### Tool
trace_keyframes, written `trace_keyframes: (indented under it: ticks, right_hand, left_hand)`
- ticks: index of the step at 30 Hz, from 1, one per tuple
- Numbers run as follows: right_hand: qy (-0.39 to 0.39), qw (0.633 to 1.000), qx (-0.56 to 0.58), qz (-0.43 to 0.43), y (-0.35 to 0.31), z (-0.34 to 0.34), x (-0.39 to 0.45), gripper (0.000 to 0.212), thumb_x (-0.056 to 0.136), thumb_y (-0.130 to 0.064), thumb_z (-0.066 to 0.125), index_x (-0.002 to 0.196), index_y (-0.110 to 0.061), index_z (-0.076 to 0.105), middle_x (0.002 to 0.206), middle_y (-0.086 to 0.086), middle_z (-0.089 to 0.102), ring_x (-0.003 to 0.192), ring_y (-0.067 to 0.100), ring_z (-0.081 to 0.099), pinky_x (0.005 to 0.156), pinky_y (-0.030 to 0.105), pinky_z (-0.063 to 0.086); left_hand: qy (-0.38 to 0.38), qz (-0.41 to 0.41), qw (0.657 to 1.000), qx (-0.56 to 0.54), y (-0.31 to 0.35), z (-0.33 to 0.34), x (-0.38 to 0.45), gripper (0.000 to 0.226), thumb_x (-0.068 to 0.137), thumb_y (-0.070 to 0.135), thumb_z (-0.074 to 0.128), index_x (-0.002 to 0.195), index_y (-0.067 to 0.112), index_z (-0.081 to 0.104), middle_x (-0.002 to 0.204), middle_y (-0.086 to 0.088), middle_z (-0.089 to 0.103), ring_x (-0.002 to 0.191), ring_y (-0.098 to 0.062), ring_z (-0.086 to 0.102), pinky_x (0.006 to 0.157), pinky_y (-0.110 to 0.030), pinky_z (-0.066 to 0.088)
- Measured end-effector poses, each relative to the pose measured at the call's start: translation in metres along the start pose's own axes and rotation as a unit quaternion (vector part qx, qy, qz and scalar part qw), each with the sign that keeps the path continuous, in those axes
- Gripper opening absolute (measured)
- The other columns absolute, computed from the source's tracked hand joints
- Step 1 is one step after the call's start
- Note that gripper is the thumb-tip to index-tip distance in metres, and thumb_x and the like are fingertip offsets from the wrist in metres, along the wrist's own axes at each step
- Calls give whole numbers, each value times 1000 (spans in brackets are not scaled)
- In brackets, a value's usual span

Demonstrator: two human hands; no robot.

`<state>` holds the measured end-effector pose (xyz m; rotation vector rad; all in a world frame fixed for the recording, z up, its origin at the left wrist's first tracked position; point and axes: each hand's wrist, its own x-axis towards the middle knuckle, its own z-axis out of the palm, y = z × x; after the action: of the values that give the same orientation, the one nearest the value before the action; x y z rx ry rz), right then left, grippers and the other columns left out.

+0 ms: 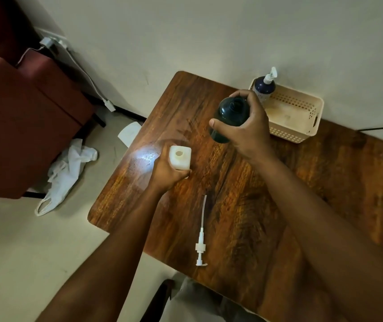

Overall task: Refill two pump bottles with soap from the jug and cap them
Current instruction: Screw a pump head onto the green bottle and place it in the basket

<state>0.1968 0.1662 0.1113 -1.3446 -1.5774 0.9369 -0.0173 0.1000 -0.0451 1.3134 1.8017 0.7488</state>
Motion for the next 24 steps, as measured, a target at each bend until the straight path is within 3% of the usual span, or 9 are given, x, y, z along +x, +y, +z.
trace_keyframes:
  ticks: [3,7,9,12,15,17,19,21,24]
  right_hand:
    - [2,1000,-2,-3,0,-5,-2,64,71,-32,90,124,-23,54,118,-14,58,111,-3,54,85,5,47]
    - [11,1000,-2,-3,-3,-14,-6,65,72,-32,90,125,-23,54,116,-21,55,110,-6,54,87,6,47]
    - [18,1000,0,-3,-6,-20,-9,66,71,-33,90,125,-24,54,117,-20,56,111,-5,54,88,7,48]
    - [27,1000,5,-2,-10,-39,-17,66,72,-32,90,126,-23,53,120,-14,57,111,-3,54,88,7,47]
    - [38,999,6,9,-8,-70,-28,68,72,-33,90,128,-24,54,125,-13,57,111,-2,54,87,1,44]
    - [51,999,4,18,-4,-97,-38,68,72,-35,91,128,-26,54,130,-11,58,118,4,55,94,8,46]
    - [68,997,-1,26,0,-126,-48,67,71,-34,92,126,-25,55,130,-9,59,121,7,55,96,12,48]
    - [90,995,-6,39,5,-158,-61,68,71,-28,92,127,-22,54,128,-8,58,116,4,55,90,4,45]
    - [122,991,-11,56,17,-208,-86,69,72,-26,92,129,-20,53,130,-7,56,119,7,53,90,4,48]
  left_hand:
    - [17,2,1000,6,0,-2,-5,95,70,28,94,144,27,35,130,3,56,120,-15,55,85,-20,49]
    - [26,12,1000,7,8,-7,-9,103,68,25,95,148,31,31,128,7,54,119,-15,57,88,-29,57]
    - [24,12,1000,15,16,-11,-10,115,68,26,96,157,29,24,143,4,48,131,-18,49,97,-30,49]
    - [38,17,998,50,36,-15,-12,125,68,39,96,163,31,14,167,-5,29,151,-30,32,119,-47,35]
    - [58,53,993,85,64,-16,-9,123,70,48,93,164,31,16,172,-3,22,157,-30,23,126,-56,26]
    - [59,96,989,93,85,-6,-6,118,71,51,92,162,33,20,171,-2,24,157,-29,22,126,-63,20]
    - [41,145,983,107,107,13,-5,110,72,53,89,160,33,27,167,0,31,156,-26,25,125,-67,16]
    - [-5,188,975,115,131,47,-10,101,75,55,84,158,30,33,164,0,35,155,-25,27,126,-66,14]
    - [-82,243,954,155,164,113,-25,91,80,56,79,156,28,38,162,-1,40,154,-23,30,126,-64,15]
